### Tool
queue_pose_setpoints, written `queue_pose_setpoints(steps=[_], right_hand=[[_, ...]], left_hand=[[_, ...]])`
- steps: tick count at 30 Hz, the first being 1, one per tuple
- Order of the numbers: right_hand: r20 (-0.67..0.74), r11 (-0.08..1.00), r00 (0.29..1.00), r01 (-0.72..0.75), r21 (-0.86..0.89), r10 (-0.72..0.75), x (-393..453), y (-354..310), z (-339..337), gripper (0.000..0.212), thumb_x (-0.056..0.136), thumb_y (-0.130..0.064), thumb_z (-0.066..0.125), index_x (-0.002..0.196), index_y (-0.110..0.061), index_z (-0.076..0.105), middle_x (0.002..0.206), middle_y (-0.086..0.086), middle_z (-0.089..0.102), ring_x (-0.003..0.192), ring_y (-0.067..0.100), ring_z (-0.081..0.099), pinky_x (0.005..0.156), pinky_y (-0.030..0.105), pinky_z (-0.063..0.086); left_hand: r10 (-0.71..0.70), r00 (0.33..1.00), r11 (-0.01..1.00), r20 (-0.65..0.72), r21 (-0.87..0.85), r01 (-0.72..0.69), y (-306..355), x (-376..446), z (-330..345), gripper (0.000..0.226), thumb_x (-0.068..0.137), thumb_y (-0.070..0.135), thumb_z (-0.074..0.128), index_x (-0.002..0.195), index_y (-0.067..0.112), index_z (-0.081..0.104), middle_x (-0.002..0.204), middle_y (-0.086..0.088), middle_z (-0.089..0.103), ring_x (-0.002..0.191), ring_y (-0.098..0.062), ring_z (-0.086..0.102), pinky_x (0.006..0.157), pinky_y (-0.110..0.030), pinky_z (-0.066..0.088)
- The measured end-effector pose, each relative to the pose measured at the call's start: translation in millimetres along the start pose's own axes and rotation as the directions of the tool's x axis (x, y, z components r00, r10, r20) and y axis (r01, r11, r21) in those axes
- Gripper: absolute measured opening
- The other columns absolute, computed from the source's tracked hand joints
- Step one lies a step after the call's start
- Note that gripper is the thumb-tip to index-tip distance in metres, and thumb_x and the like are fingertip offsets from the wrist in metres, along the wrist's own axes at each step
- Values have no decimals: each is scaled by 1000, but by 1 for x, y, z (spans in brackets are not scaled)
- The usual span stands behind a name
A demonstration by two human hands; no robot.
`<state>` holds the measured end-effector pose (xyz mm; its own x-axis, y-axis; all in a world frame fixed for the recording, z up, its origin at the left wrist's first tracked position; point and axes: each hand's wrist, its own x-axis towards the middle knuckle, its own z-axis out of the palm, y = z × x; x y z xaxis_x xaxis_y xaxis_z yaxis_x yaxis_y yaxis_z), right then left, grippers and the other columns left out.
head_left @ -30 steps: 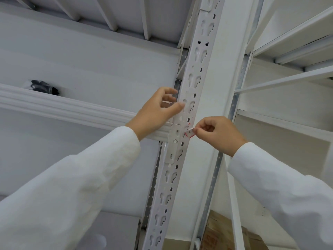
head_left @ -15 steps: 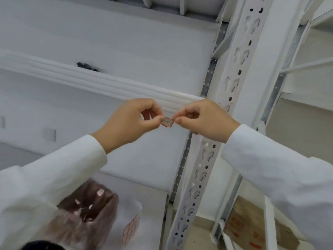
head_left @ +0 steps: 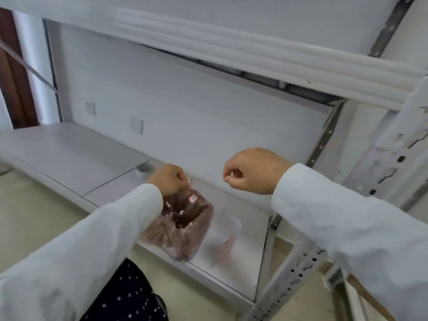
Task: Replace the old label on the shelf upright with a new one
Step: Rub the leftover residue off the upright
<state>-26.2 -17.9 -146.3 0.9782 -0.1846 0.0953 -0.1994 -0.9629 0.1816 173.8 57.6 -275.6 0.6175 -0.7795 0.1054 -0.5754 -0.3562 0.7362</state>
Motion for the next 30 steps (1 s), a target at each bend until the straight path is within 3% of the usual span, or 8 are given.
queue_pose_setpoints(steps=[5, 11, 13, 17, 20, 24, 27, 30], right_hand=[[76, 1000, 997, -1, 10, 1, 9, 10, 24, 18, 87, -32, 49, 92, -28, 65, 79, -14, 52, 82, 17, 57, 71, 28, 44], [96, 998, 993, -67, -12, 68, 4, 26, 23, 18, 87, -31, 49, 92, -29, 66, 79, -14, 52, 82, 17, 58, 70, 27, 42], [69, 996, 993, -91, -21, 92, -4, 30, 11, 17, 87, -30, 49, 91, -30, 65, 77, -15, 52, 80, 15, 56, 69, 26, 40], [-36, 991, 993, -115, -69, 113, -33, 33, -25, 16, 86, -31, 49, 91, -31, 65, 76, -15, 53, 77, 11, 54, 65, 24, 36], [-174, 979, 968, -194, -67, 180, -67, 40, -58, 15, 86, -31, 51, 89, -31, 65, 72, -16, 51, 75, 9, 51, 66, 26, 40], [-278, 953, 915, -303, 3, 292, -124, 55, -100, 13, 84, -26, 59, 87, -25, 71, 75, -16, 61, 69, 3, 50, 67, 20, 41], [-394, 936, 849, -335, 113, 351, -162, 59, -122, 7, 80, -22, 66, 78, -24, 72, 67, -15, 64, 63, 2, 54, 65, 16, 45], [-605, 911, 686, -359, 202, 405, -190, 72, -139, 6, 78, -19, 68, 77, -24, 72, 69, -11, 65, 65, 7, 56, 63, 19, 46]], left_hand=[[-120, 992, 993, 45, 25, 119, -43, 22, 14, 25, 74, 17, 68, 51, 16, 61, 62, 0, 70, 74, -24, 70, 79, -34, 56], [-144, 989, 979, 24, 148, 139, -51, 20, 11, 30, 84, 29, 63, 57, 19, 59, 65, 6, 64, 82, -26, 67, 82, -35, 53], [-76, 997, 987, -15, 142, 77, -34, 14, 9, 30, 87, 34, 58, 62, 19, 58, 71, 2, 63, 82, -25, 64, 76, -32, 48], [223, 974, 974, 50, 26, -224, 38, -1, 11, 27, 90, 34, 57, 63, 27, 59, 67, 10, 66, 75, -17, 66, 68, -26, 47], [468, 884, 882, 9, -71, -466, 108, -18, 8, 22, 88, 36, 58, 70, 26, 64, 58, 20, 66, 58, -3, 62, 68, -29, 53], [751, 641, 629, -157, -125, -767, 203, -58, -13, 21, 88, 26, 60, 70, 17, 66, 50, 18, 61, 53, -2, 60, 56, -10, 44], [801, 524, 476, -290, -221, -851, 261, -87, -31, 19, 84, 27, 59, 66, 21, 61, 53, 6, 62, 50, -6, 56, 54, -16, 45], [787, 499, 410, -362, -299, -862, 313, -95, -38, 14, 84, 25, 62, 71, 27, 59, 63, 4, 64, 58, -13, 57, 60, -19, 47]])
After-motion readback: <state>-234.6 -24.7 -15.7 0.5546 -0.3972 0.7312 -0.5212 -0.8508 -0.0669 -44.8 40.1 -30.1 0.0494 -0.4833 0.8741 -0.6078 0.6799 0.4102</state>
